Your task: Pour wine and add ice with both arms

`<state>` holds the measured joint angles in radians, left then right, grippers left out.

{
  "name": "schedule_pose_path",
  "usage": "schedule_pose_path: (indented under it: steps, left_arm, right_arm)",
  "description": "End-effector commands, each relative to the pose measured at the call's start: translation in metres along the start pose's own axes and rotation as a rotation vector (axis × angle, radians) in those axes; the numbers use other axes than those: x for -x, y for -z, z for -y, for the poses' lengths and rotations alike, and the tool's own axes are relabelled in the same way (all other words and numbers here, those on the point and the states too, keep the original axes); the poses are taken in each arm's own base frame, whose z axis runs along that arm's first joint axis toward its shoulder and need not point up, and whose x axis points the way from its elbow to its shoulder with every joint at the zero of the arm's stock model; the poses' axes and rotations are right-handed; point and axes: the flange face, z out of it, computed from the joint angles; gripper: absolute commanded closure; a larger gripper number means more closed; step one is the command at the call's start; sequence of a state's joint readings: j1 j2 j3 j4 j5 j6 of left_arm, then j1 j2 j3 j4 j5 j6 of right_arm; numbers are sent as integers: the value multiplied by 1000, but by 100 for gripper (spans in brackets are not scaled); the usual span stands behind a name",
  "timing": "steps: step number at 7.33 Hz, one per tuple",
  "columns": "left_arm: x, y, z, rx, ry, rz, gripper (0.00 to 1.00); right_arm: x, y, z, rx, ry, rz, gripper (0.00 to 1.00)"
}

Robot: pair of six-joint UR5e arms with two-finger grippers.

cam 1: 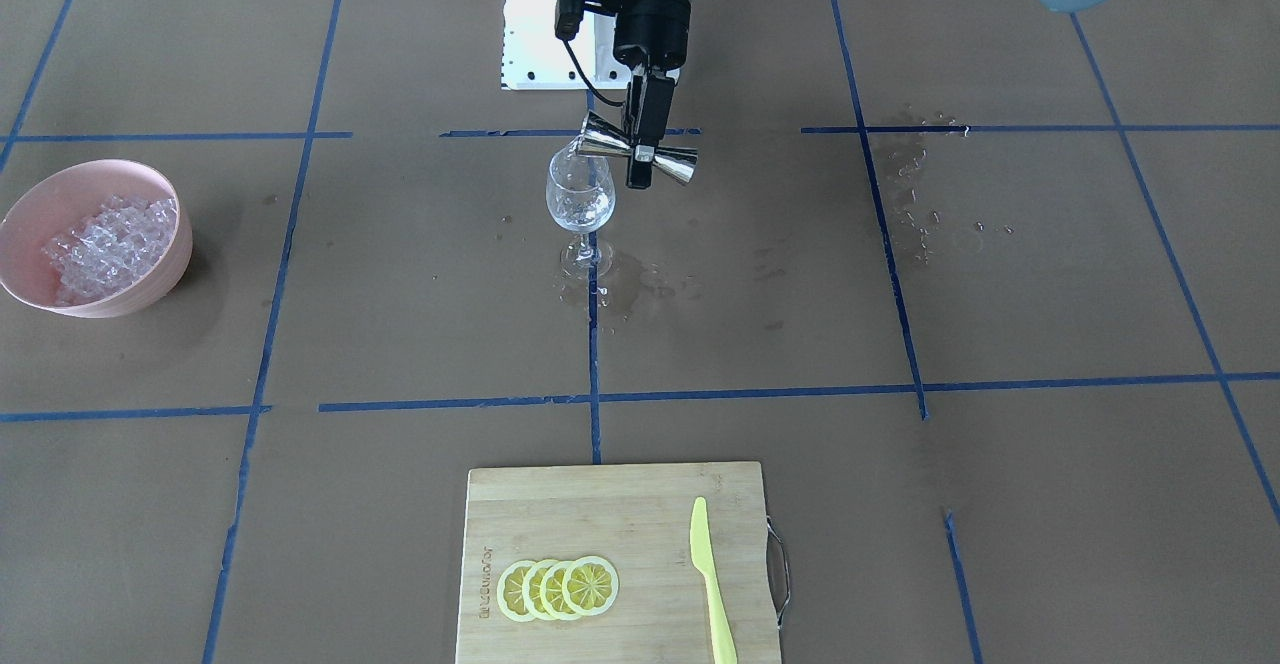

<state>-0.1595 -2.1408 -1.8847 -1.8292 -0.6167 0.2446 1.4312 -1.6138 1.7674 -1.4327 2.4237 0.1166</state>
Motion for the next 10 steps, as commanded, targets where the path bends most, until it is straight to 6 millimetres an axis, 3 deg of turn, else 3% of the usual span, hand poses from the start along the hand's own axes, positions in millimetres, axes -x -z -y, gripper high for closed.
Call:
schedule_pose_path:
  steps: [1, 7, 8, 9, 10]
  left_arm:
    - [1, -4, -2, 28, -155, -2, 100]
    - [3, -4, 0, 38, -273, -5, 100]
    - [10, -3, -2, 32, -232, 7, 100]
    - [33, 3, -4, 5, -125, 30, 100]
    - [44, 3, -11, -16, 51, 54, 100]
  right_arm:
    - [0, 0, 0, -1, 1, 0, 0]
    - [2, 1, 1, -2, 6, 1, 0]
    - [2, 1, 1, -2, 4, 1, 0]
    - [2, 0, 2, -1, 5, 1, 0]
    - [7, -1, 5, -1, -13, 3, 0]
